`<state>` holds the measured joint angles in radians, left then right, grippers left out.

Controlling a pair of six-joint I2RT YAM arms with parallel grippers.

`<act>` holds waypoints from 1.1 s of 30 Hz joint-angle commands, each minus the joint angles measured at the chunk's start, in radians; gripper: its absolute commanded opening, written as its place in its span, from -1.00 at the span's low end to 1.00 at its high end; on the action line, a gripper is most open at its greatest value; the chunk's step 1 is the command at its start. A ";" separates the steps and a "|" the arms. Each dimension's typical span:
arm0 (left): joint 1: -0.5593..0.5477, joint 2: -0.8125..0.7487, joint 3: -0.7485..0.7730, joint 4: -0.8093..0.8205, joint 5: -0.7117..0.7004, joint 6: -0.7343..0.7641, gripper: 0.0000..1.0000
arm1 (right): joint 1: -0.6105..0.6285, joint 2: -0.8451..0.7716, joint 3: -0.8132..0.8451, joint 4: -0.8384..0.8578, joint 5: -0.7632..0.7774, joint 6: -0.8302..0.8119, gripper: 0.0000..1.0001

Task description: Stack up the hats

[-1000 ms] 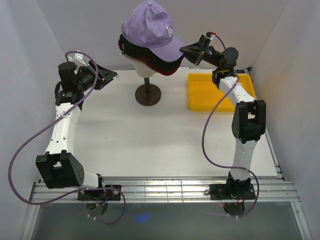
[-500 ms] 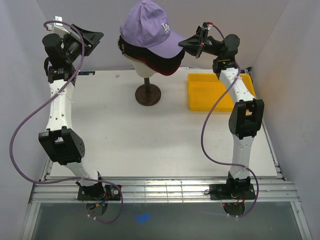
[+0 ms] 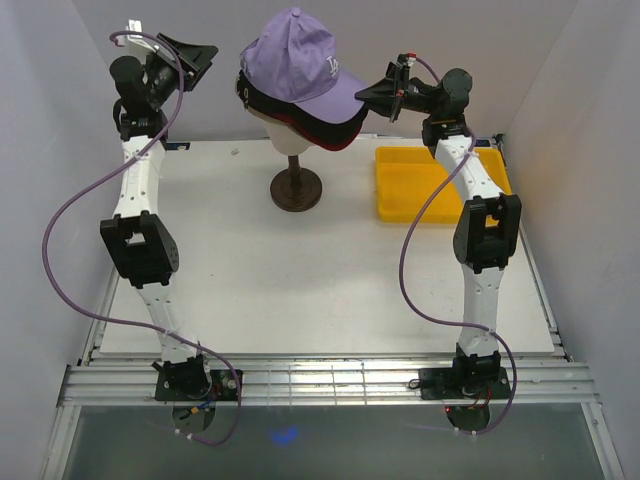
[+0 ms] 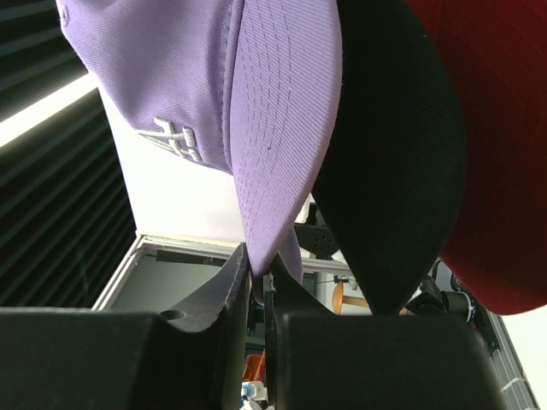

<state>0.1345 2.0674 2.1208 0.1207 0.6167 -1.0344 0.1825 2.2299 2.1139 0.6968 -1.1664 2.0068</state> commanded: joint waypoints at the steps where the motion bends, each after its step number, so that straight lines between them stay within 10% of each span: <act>1: -0.033 -0.009 0.111 0.103 0.017 -0.009 0.39 | -0.005 0.025 0.057 -0.079 -0.056 0.066 -0.84; 20: -0.130 0.049 0.189 0.013 0.017 0.203 0.27 | 0.000 0.034 0.051 -0.111 -0.053 0.030 -0.84; 33: -0.170 -0.053 0.074 -0.012 0.014 0.283 -0.41 | 0.000 0.022 0.014 -0.121 -0.030 0.014 -0.84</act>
<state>-0.0284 2.1006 2.2261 0.1432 0.6167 -0.8005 0.1825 2.2368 2.1483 0.6258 -1.1801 2.0068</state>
